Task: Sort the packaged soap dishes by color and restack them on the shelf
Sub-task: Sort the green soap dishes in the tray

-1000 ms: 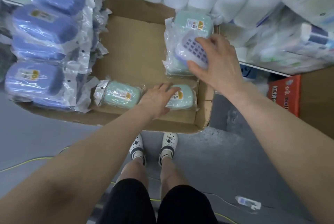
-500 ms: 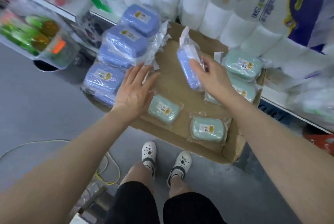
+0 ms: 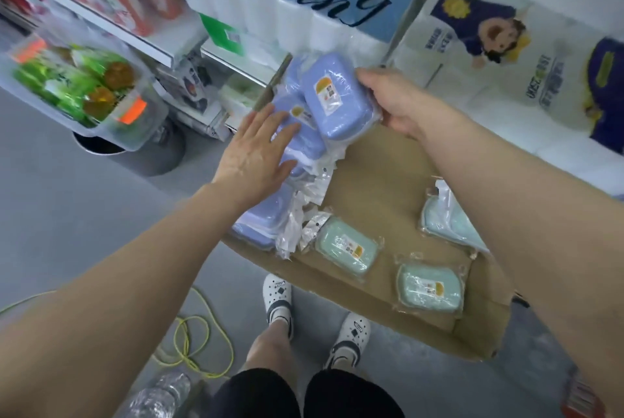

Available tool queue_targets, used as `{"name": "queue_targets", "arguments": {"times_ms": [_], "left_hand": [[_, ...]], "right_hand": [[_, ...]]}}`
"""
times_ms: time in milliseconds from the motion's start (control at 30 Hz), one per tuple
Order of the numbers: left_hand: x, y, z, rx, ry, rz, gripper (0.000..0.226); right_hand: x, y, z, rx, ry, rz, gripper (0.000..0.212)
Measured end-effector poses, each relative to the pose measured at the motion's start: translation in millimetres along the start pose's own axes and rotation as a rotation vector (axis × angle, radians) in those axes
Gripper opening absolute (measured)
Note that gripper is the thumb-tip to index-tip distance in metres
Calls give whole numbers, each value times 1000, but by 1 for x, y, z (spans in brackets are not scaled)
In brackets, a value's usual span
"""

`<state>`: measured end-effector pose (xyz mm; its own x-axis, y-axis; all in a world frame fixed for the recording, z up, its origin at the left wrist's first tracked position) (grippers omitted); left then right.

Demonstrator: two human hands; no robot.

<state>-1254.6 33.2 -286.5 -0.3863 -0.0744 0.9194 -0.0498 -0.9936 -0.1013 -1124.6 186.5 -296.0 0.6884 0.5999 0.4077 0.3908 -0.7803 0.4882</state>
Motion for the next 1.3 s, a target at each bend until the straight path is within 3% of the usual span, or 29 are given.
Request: {"name": "queue_targets", "arguments": {"times_ms": [67,167,233,367,500,733,867,1000,1067,1200,1300], "left_hand": [[1,-1,-5,-44,56,18,53],[3,-3,-10,-89,94,52,51],[5,-6,-13,-87,96,78,49],[9,-9,-22,-35,72,127,39],[9,-14,-31,-1,45,126,38],[9,-15,-27,1,24,89,42],[9,-9,-21,43,-1,70,45],[6,7,3,3,-7,82,45],[3,20,19,-22,15,100,42],[-14,51,53,-86,90,108,36],[-41,73,70,-94,94,63,35]], "right_hand": [[4,-15,-13,74,238,78,19],[20,-13,-43,155,636,361,28],[4,-12,-45,156,680,332,39],[-36,-6,-47,302,1031,277,85],[-41,-7,-66,446,1052,373,77],[-36,-19,-48,368,1203,313,78],[-20,18,-42,474,1106,459,68],[-5,88,9,473,916,606,44],[-21,111,64,335,938,495,44],[-84,121,167,153,1249,92,86],[-116,117,210,111,1258,-58,98]]}}
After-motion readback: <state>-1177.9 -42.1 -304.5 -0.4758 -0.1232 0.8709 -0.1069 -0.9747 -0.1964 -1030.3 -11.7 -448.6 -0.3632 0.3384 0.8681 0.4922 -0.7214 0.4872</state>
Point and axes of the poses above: each hand's wrist, its own y-axis away from the middle knuckle, its own x-axis out of the back of the hand, z = x × y, the point moved 10 cm from there along -y, towards the middle knuckle, and after that the axes turned 15 degrees about y, right-handed, at the moved point
